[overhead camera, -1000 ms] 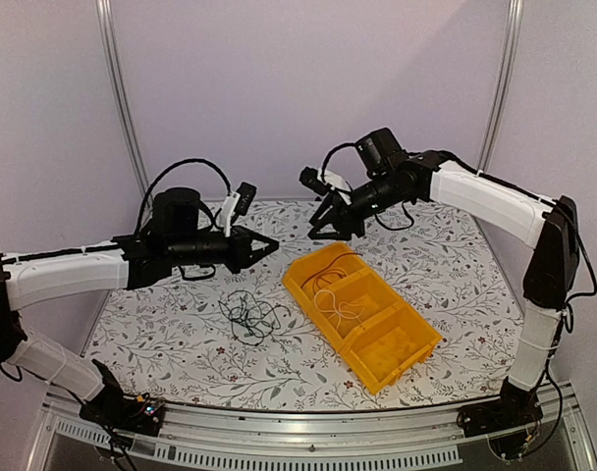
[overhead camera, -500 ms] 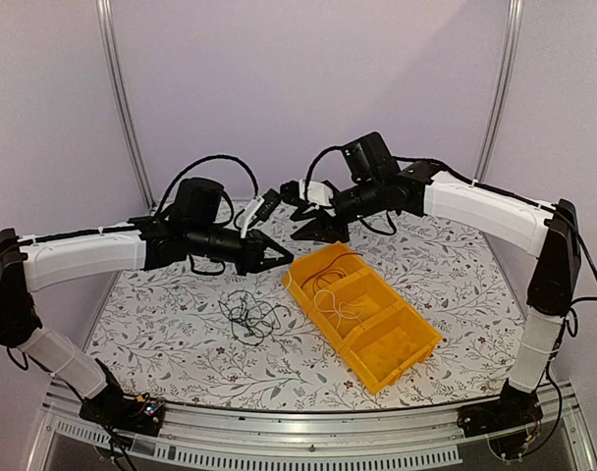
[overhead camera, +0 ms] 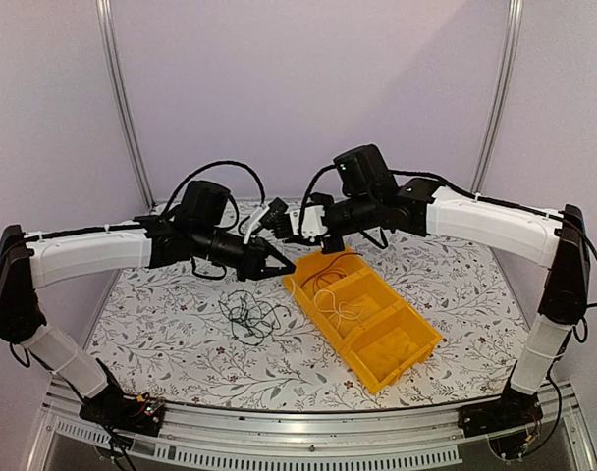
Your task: Untangle the cables
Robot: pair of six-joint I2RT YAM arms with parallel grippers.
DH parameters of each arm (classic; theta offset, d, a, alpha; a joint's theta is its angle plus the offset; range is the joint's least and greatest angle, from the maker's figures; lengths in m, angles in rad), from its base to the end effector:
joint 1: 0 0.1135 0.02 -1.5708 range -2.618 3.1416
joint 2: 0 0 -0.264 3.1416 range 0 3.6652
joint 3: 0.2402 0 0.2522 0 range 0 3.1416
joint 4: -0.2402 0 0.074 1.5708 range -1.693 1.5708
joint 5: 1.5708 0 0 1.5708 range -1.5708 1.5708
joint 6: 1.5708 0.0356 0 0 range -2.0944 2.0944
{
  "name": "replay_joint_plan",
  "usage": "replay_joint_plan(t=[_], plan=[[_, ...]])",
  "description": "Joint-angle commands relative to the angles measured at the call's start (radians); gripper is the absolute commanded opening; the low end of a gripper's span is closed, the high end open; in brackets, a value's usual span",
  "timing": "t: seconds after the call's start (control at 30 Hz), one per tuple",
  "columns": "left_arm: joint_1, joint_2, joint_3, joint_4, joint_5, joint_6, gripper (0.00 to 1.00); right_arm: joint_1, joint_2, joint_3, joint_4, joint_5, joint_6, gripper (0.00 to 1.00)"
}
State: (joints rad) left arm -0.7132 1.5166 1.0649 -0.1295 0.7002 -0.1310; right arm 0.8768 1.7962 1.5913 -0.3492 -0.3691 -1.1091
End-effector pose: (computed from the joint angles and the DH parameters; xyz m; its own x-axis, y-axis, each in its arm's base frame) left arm 0.2398 -0.2378 0.2686 -0.5302 0.3266 -0.7824 0.8456 0.2709 -0.4599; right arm 0.2602 0.3328 0.3233 0.6676 -0.5031 -0.5488 -0.7081 -0.2014 -0.6768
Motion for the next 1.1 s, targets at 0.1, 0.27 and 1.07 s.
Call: replay_joint_plan(t=[0.1, 0.27, 1.07], plan=[[0.001, -0.028, -0.018, 0.026, -0.032, -0.010, 0.00, -0.001, -0.036, 0.002, -0.012, 0.011, -0.059, 0.00], [0.002, -0.055, -0.073, 0.073, -0.048, -0.038, 0.00, -0.004, -0.048, -0.021, -0.011, 0.050, -0.039, 0.00], [0.041, 0.076, 0.024, 0.018, 0.191, -0.018, 0.00, -0.002, 0.035, 0.081, -0.192, -0.052, -0.286, 0.45]])
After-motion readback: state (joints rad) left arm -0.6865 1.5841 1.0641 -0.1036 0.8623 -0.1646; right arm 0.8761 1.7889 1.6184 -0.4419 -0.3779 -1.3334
